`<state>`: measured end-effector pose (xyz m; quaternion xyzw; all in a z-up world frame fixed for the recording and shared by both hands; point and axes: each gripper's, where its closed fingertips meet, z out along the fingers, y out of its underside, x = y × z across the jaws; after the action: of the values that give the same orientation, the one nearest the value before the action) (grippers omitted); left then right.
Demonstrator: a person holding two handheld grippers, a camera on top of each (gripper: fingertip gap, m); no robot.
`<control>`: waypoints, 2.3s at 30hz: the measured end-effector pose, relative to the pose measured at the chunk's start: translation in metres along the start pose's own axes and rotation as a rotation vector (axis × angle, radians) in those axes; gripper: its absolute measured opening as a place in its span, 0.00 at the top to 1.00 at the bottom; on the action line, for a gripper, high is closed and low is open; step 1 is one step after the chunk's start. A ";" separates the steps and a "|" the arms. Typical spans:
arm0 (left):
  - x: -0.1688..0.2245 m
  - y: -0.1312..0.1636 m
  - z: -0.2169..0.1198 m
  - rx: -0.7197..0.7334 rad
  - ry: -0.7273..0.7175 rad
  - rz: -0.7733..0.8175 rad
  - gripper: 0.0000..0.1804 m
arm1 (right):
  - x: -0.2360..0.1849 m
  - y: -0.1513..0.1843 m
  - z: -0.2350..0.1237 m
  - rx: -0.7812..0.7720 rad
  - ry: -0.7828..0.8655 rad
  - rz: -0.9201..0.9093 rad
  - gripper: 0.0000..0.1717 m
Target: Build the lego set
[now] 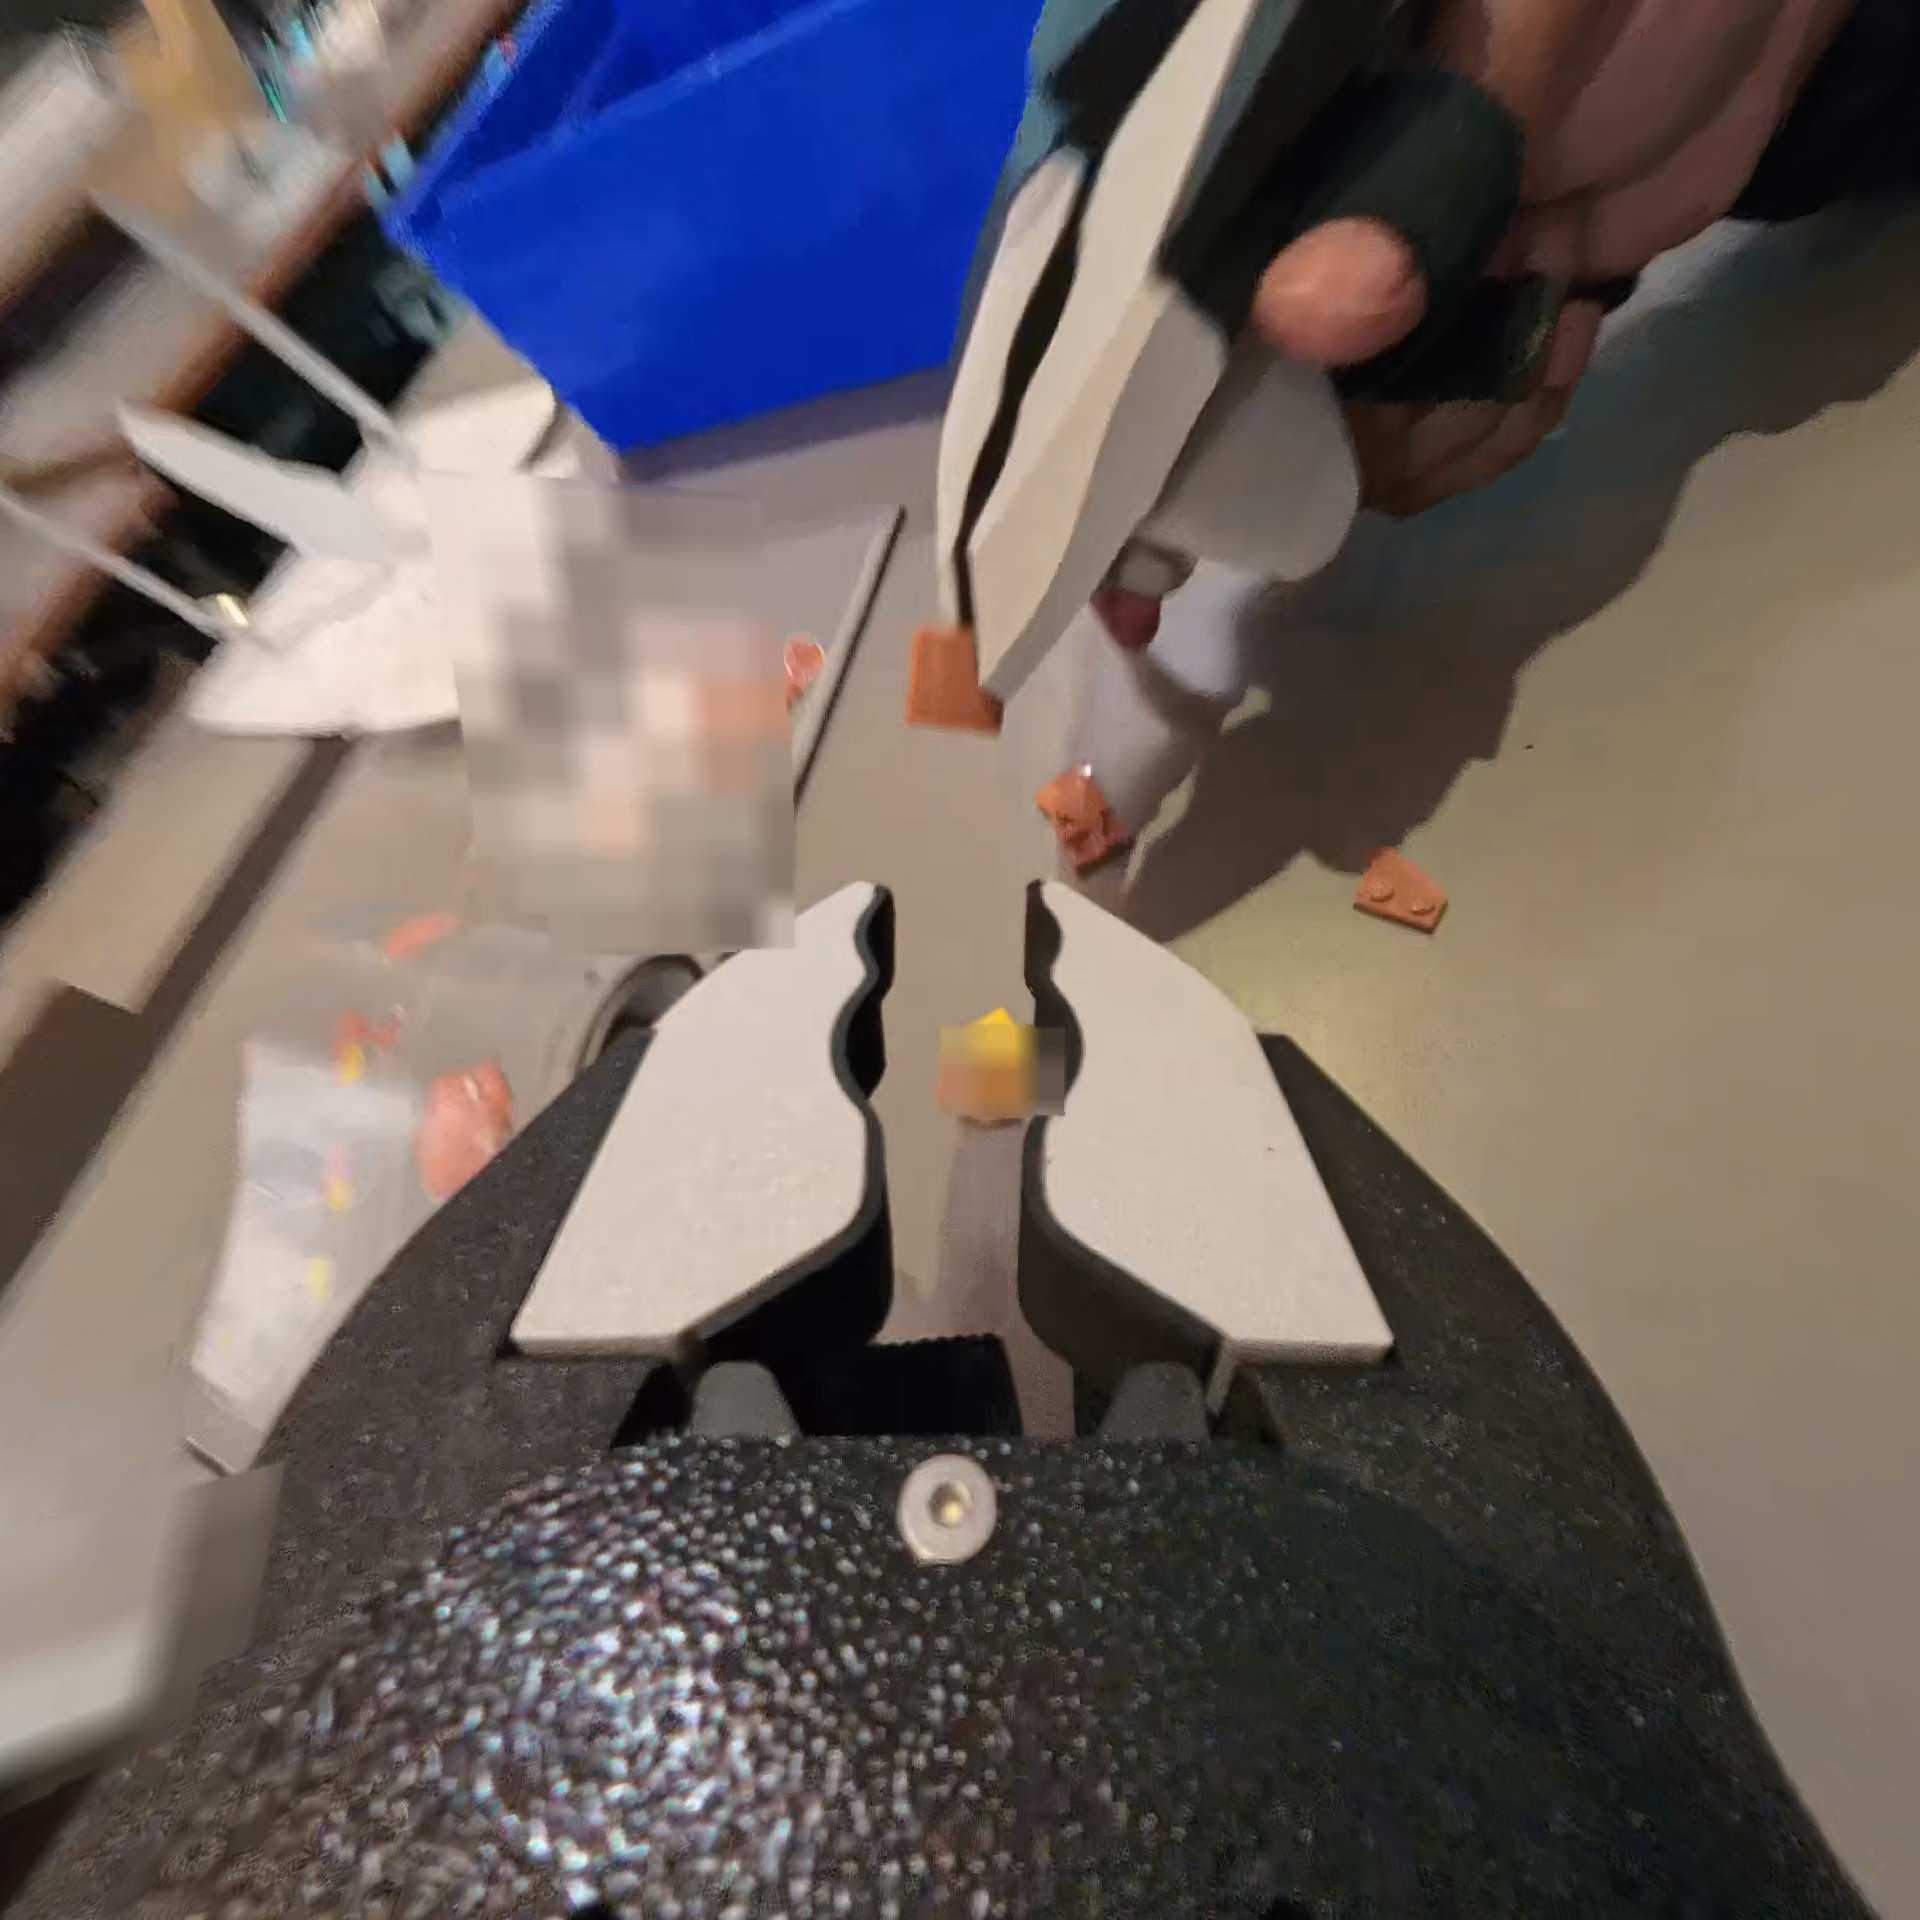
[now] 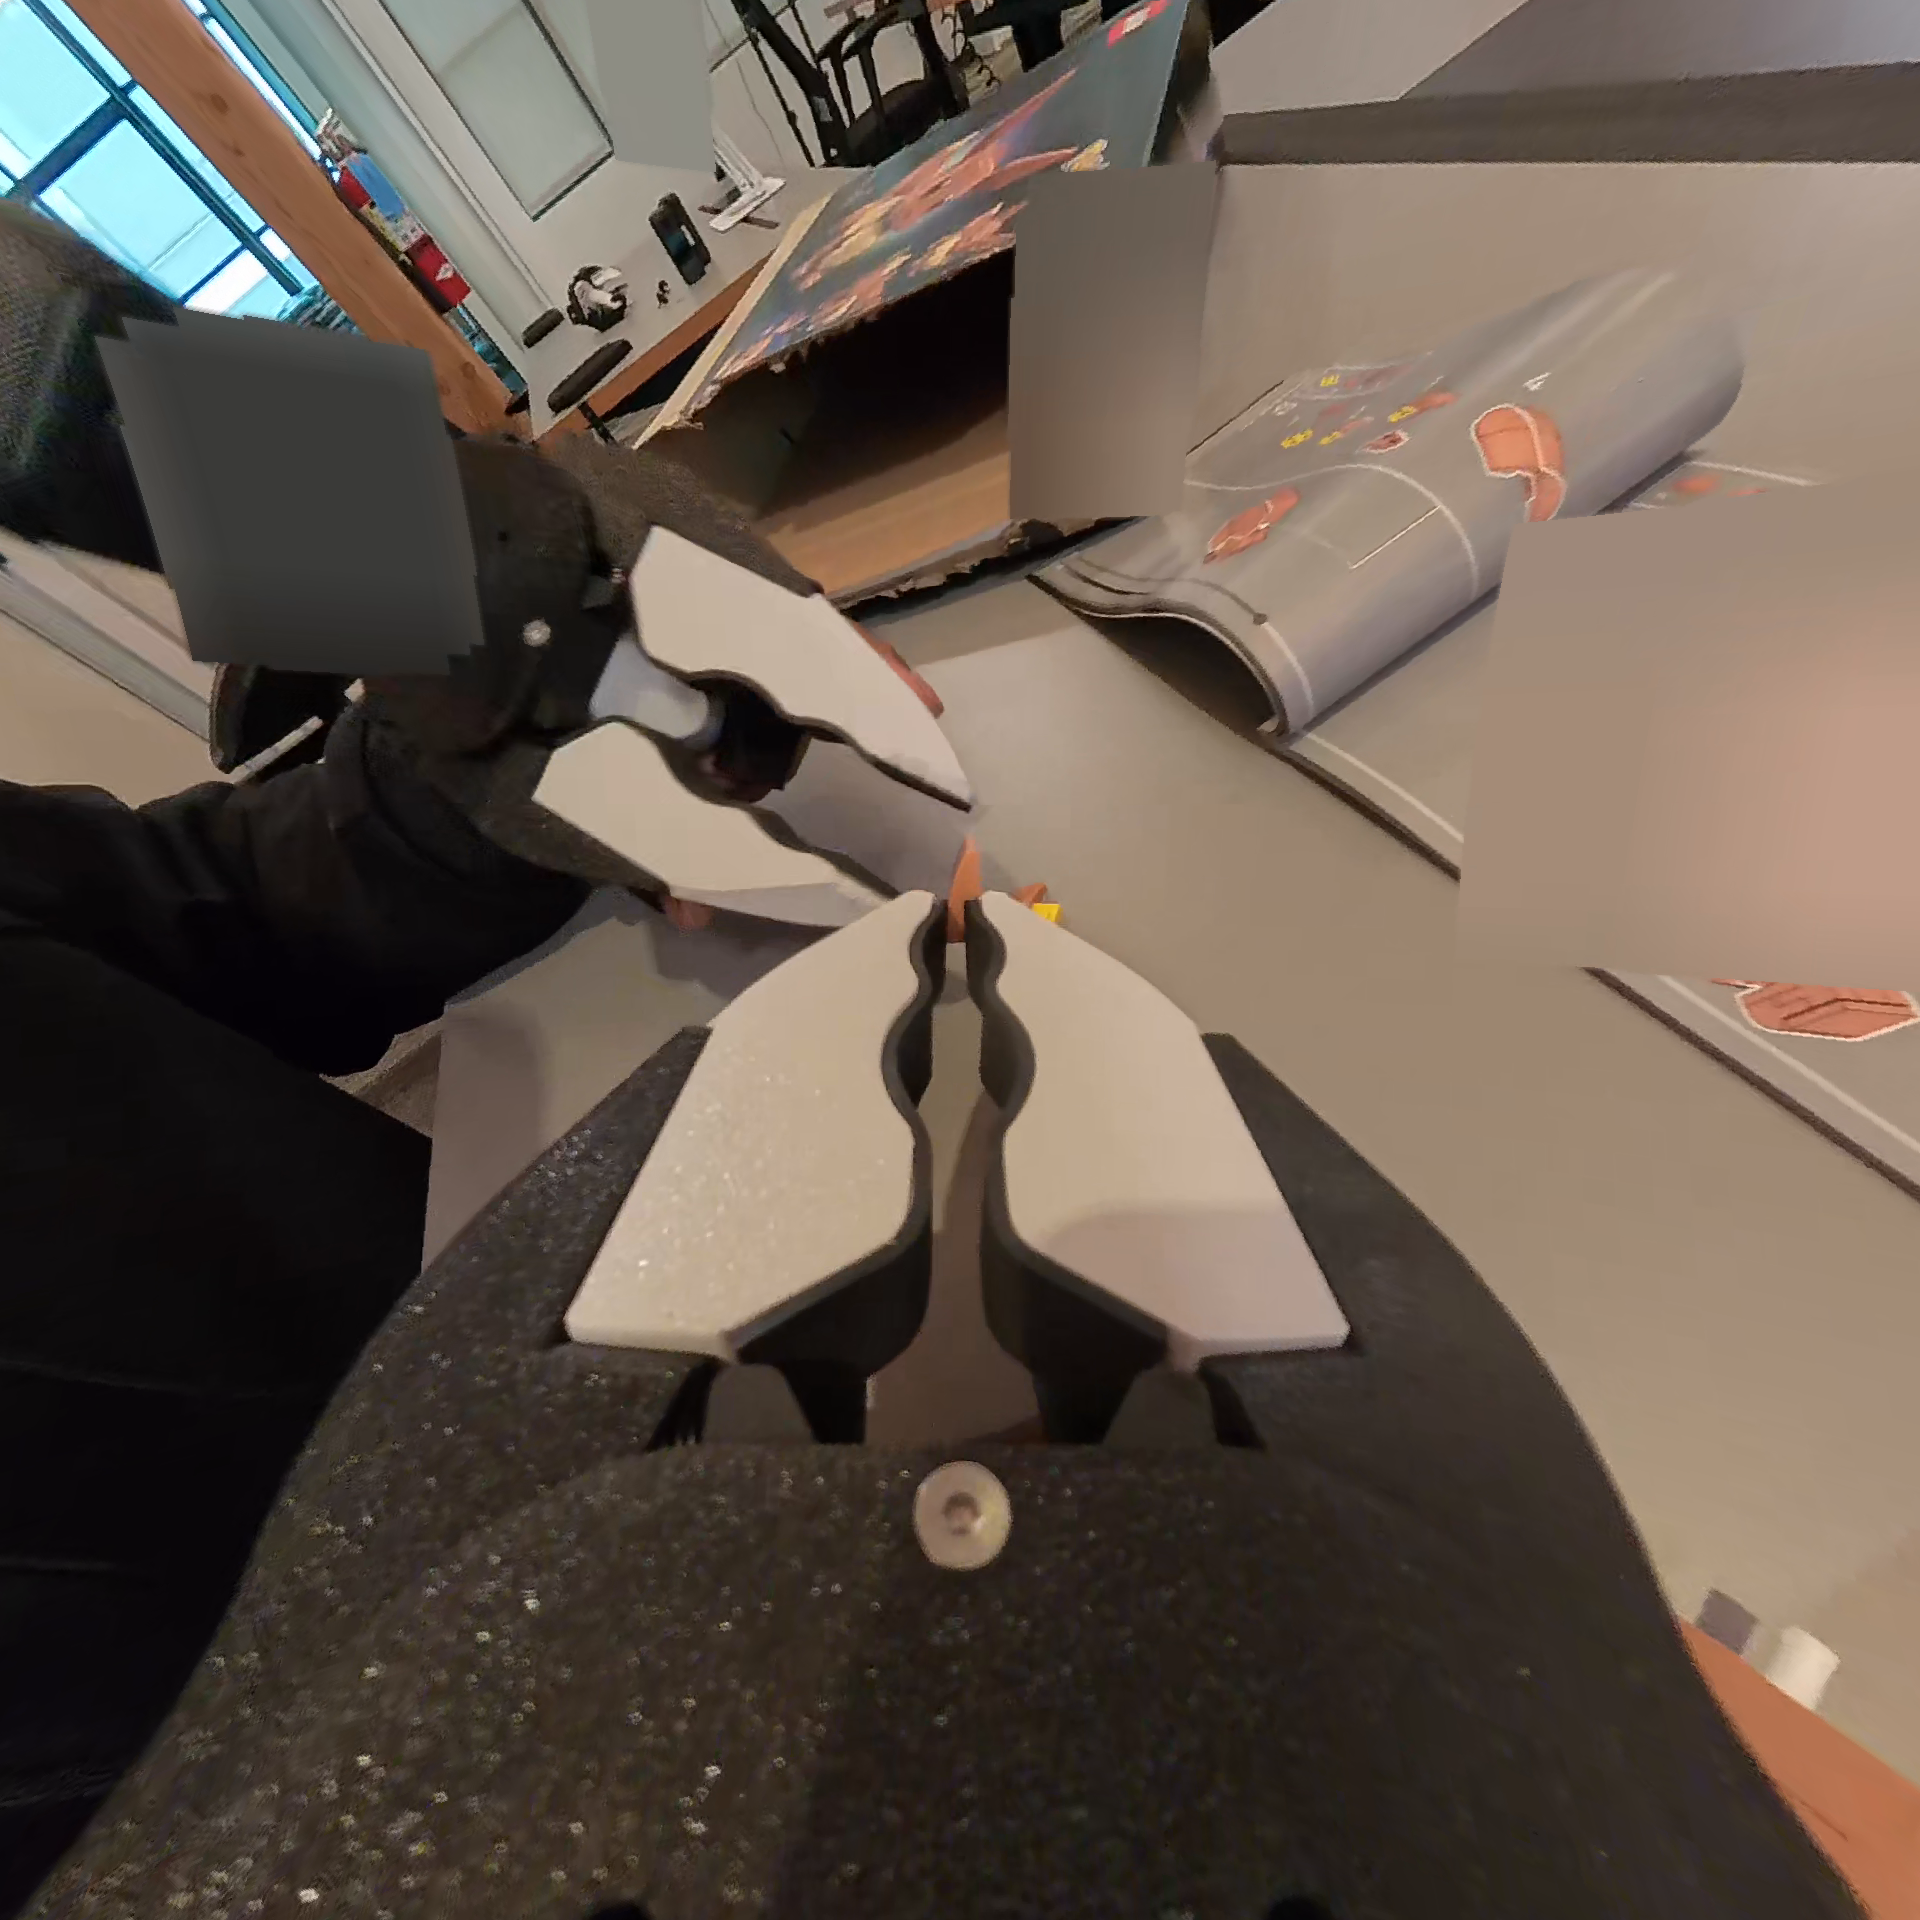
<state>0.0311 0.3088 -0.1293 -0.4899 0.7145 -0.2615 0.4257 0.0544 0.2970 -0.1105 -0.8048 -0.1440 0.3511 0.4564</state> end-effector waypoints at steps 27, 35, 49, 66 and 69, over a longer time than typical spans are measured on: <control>0.012 0.045 0.022 -0.252 0.064 -0.206 0.92 | 0.002 0.012 0.004 -0.055 0.019 -0.049 0.98; 0.009 0.024 0.019 -0.138 0.031 -0.075 0.99 | 0.005 0.021 0.006 -0.102 0.015 0.001 0.98; -0.011 0.060 0.006 -0.348 -0.069 -0.355 0.86 | 0.012 0.019 0.003 -0.098 0.054 -0.023 0.98; 0.023 0.026 0.024 -0.171 0.184 -0.237 0.83 | 0.012 0.020 0.000 -0.111 0.060 -0.046 0.98; 0.019 0.031 0.018 -0.246 0.133 -0.329 0.84 | 0.012 0.019 -0.001 -0.104 0.065 -0.049 0.98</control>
<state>0.0285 0.3041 -0.1698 -0.6296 0.6781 -0.2700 0.2660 0.0620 0.2928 -0.1314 -0.8346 -0.1669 0.3053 0.4270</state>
